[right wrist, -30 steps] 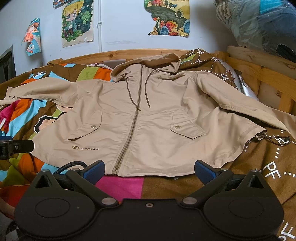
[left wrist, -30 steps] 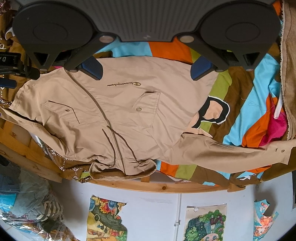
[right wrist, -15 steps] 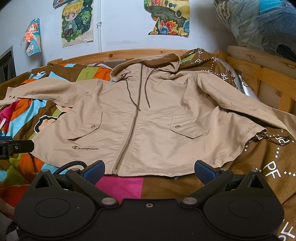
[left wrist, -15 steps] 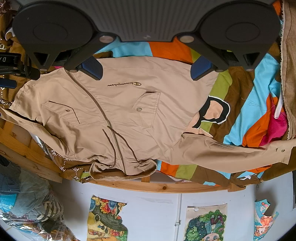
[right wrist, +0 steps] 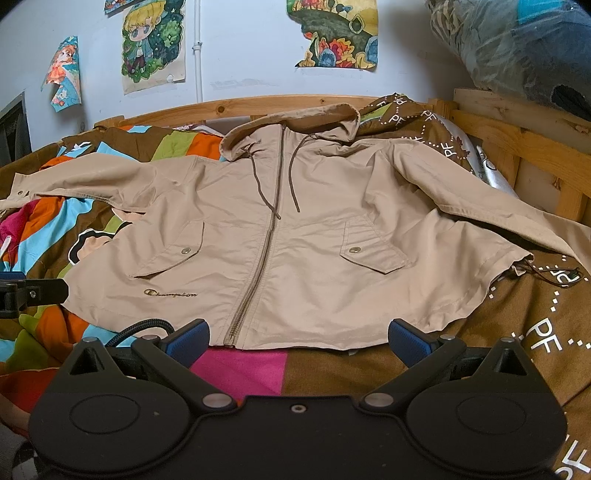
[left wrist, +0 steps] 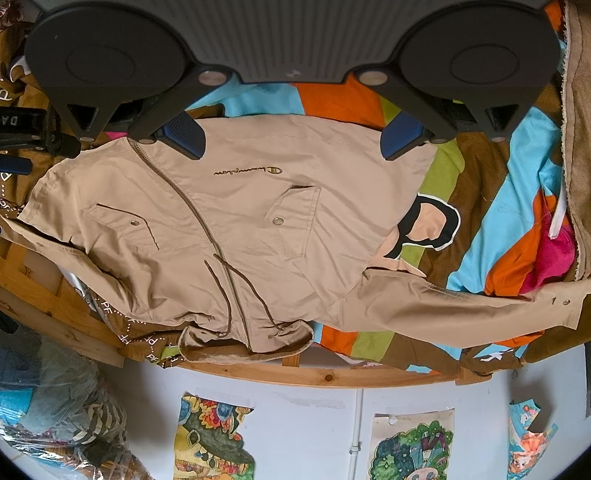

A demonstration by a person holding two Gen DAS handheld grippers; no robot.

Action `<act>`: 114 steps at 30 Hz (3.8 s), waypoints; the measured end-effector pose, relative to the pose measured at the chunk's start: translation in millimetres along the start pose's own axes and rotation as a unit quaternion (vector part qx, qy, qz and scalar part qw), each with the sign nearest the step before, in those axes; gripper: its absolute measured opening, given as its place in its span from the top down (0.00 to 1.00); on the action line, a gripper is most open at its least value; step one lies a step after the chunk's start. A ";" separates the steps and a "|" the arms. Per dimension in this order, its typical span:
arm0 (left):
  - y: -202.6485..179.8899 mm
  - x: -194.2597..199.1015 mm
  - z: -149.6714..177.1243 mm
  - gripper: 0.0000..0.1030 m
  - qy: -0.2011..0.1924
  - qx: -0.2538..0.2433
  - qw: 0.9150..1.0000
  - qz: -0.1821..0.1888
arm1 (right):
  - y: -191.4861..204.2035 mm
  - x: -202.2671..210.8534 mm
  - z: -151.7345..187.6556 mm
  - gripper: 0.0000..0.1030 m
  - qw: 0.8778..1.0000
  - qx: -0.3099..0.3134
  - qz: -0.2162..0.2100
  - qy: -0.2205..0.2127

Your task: Fold large clothes

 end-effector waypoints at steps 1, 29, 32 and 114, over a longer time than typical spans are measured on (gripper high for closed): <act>0.3 -0.4 0.3 0.01 0.001 0.001 1.000 0.000 | -0.5 -0.6 0.7 0.01 1.000 0.000 0.003 0.003; -50.0 -64.4 -67.4 0.01 0.025 -0.042 0.998 0.028 | -170.3 -15.4 -54.8 0.04 0.975 -0.152 0.164 -0.015; -66.8 -77.6 -77.8 0.01 0.026 -0.053 0.997 0.052 | -178.6 -25.5 -63.8 0.05 0.972 -0.170 0.162 -0.017; -47.0 -206.3 -102.8 0.01 0.038 -0.023 0.989 0.143 | 17.5 -143.8 -63.7 0.14 0.932 0.360 -0.048 -0.023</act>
Point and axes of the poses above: each gripper's, at about its wrist camera, not at the fingertips, and x roughly against the way its jaws point, y to its left, z to its underside, the point moved 7 cm from there along -x, roughly the way its jaws point, and after that the axes turned 6 degrees about -y, right-handed, at the moved point
